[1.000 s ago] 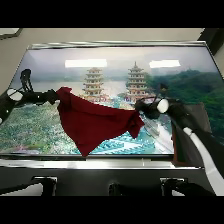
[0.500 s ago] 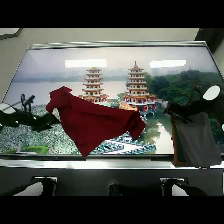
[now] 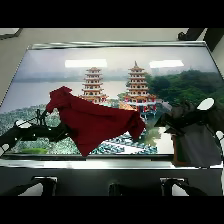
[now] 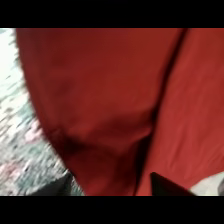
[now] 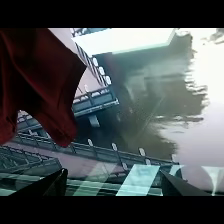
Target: Fold the shirts.
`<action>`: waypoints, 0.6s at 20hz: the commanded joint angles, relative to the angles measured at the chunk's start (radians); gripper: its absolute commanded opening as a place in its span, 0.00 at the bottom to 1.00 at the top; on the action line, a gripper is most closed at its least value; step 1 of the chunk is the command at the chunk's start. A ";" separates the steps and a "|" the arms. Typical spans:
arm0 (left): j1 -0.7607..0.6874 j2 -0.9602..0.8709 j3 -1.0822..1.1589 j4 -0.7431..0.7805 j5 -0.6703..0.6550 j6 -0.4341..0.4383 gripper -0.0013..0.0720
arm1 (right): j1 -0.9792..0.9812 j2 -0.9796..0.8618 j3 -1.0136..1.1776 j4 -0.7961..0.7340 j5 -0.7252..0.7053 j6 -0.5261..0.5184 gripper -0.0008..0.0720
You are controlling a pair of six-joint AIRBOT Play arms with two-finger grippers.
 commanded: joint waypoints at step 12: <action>-0.047 0.026 -0.014 -0.032 0.108 -0.039 0.06 | 0.374 -0.199 -0.077 0.112 -0.282 0.023 0.75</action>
